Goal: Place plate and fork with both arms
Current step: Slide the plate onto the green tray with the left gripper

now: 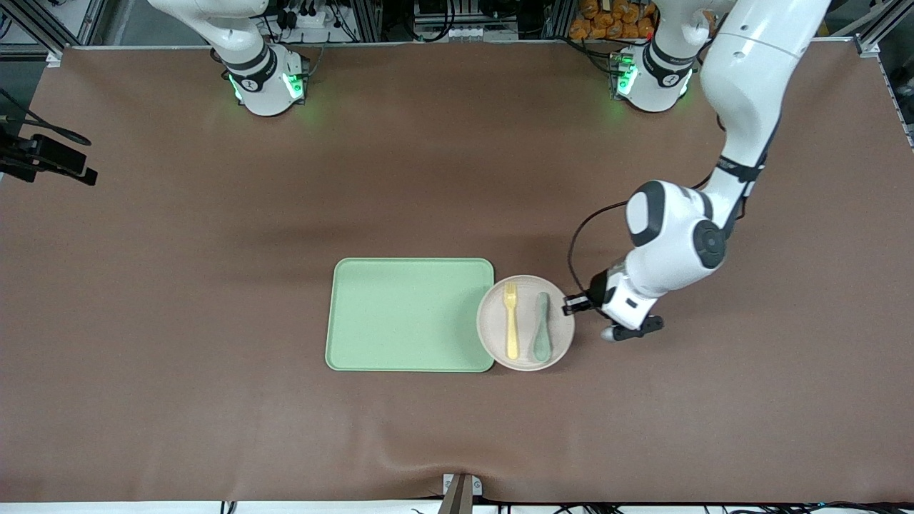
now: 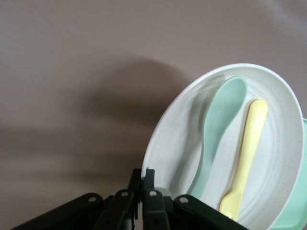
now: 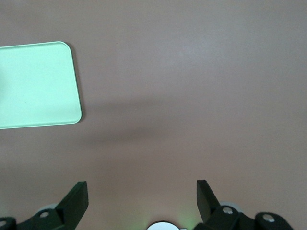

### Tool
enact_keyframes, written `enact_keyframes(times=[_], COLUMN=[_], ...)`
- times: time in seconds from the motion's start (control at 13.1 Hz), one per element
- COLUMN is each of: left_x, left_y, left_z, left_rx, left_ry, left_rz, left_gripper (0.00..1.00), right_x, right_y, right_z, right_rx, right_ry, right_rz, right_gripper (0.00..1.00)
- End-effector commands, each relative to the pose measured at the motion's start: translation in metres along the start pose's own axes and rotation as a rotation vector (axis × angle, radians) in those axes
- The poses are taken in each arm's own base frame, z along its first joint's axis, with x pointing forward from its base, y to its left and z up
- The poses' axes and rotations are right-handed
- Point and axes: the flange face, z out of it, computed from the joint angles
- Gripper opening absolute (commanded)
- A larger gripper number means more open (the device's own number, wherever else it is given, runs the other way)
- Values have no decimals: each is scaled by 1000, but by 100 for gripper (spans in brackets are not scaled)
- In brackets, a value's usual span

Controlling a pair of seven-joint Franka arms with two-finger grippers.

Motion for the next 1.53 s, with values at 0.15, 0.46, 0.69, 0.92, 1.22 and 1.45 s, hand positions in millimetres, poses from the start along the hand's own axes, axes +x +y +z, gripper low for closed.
enact_keyframes(times=[0.15,0.46,0.69,0.92,1.22,1.45], left_x=[-14,-35,-47,-51,-61,-61], left_y=[57,90,95,91,96,97], left_z=[36,64,88,107,118,118], left_rx=[-29,-36,-41,-47,-44,-28], left_ry=[-32,-47,-31,-10,6,17], left_rz=[-59,-51,-37,-38,-13,20], left_gripper=[0,0,0,0,0,10], right_x=[7,42,47,59,71,82], right_y=[18,17,15,10,-16,-37], right_z=[11,59,64,85,114,120], right_rx=[14,24,20,22,15,63], right_ry=[-26,-93,-88,-124,-171,-124], right_rz=[11,4,2,1,-39,-62], right_gripper=[100,100,100,100,100,100])
